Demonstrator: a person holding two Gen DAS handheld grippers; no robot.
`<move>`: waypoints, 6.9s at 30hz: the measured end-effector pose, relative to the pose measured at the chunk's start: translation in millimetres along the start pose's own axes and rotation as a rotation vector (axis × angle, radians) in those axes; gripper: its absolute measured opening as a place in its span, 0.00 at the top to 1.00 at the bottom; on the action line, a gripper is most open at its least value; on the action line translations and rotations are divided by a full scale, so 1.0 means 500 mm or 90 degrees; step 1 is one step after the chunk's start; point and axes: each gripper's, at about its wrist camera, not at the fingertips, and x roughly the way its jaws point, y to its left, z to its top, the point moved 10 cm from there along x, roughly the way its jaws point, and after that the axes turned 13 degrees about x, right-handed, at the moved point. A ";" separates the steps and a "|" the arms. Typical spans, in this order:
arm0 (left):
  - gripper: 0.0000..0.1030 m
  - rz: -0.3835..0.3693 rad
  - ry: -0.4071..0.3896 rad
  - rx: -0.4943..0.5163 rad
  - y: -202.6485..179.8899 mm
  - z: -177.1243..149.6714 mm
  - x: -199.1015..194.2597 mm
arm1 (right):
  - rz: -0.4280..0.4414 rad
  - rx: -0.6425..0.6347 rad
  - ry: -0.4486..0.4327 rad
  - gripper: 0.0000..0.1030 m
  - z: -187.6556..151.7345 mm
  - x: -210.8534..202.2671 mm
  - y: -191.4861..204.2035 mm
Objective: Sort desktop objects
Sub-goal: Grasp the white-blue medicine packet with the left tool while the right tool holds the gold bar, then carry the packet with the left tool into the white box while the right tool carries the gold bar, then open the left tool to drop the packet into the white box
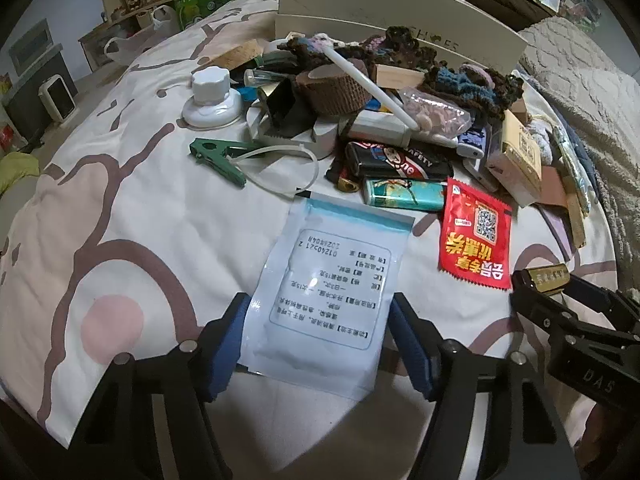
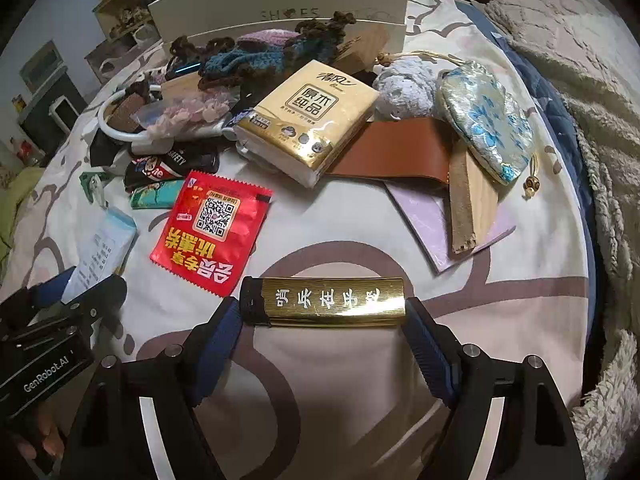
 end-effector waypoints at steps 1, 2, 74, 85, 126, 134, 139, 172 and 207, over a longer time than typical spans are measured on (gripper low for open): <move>0.40 -0.004 -0.002 -0.002 0.000 0.001 -0.002 | 0.001 0.003 -0.001 0.21 0.001 -0.002 -0.004; 0.42 -0.007 -0.006 -0.004 0.001 0.002 -0.004 | 0.001 0.005 -0.003 0.21 0.002 -0.004 -0.007; 0.04 0.109 0.094 0.080 0.068 0.025 0.028 | 0.060 0.032 -0.023 0.21 0.020 -0.053 -0.021; 0.14 0.035 0.092 -0.021 0.113 0.019 0.047 | 0.057 0.037 -0.035 0.21 0.023 -0.059 -0.022; 0.28 -0.065 -0.138 0.056 -0.012 0.272 -0.100 | 0.058 0.115 -0.174 0.21 0.168 -0.154 -0.073; 0.28 -0.051 -0.186 0.077 -0.007 0.390 -0.105 | 0.045 0.084 -0.203 0.21 0.251 -0.162 -0.055; 0.28 -0.037 -0.207 0.076 0.014 0.453 -0.102 | 0.050 0.070 -0.215 0.21 0.313 -0.152 -0.034; 0.28 -0.039 -0.156 0.059 0.065 0.813 0.064 | 0.095 0.023 -0.211 0.21 0.568 -0.090 0.067; 0.08 0.026 -0.052 0.028 0.117 0.909 0.235 | 0.116 0.030 -0.184 0.21 0.560 -0.060 0.047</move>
